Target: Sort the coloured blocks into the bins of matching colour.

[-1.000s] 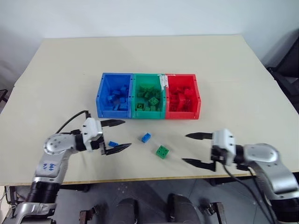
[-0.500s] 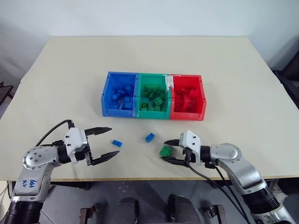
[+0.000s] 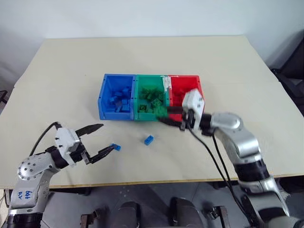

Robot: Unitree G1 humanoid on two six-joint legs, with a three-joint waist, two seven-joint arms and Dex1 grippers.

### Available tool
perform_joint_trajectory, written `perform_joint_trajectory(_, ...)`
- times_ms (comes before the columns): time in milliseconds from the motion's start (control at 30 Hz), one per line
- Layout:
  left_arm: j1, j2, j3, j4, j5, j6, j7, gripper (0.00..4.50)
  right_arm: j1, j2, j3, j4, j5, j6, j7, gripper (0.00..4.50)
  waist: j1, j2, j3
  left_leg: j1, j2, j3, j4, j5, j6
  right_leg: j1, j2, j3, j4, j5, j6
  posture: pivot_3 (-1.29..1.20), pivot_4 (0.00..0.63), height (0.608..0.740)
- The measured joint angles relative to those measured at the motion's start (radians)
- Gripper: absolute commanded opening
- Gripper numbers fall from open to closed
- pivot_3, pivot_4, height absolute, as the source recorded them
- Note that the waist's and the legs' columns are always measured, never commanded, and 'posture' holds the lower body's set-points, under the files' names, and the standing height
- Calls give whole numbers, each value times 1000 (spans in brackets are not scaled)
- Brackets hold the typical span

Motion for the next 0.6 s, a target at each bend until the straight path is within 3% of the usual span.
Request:
perform_joint_trajectory(133,35,-7,33,-2,-1,-1,26,4500,-129,75,5,187,-64,-45,-73,1481,1,0,0,-1,0,-1,0,-1,1,0,0,-1,0,0,0,0,150,740)
perform_joint_trajectory(267,63,-9,37,-9,-1,-1,33,4500,-194,124,5,334,-122,-96,-152,2764,-1,0,0,-1,-1,0,0,-1,1,-1,-1,0,0,0,0,0,150,740)
perform_joint_trajectory(433,72,-8,42,-29,-4,6,35,4500,-143,108,-2,291,-127,-141,-126,4469,1,0,0,-1,-1,-1,0,-2,1,-1,-1,-1,0,0,0,0,150,740)
perform_joint_trajectory(600,50,-3,45,-22,-1,5,35,4500,90,-26,-26,72,-9,-167,87,4469,8,0,0,-2,-1,0,0,-3,3,0,-1,-1,-1,0,0,0,150,740)
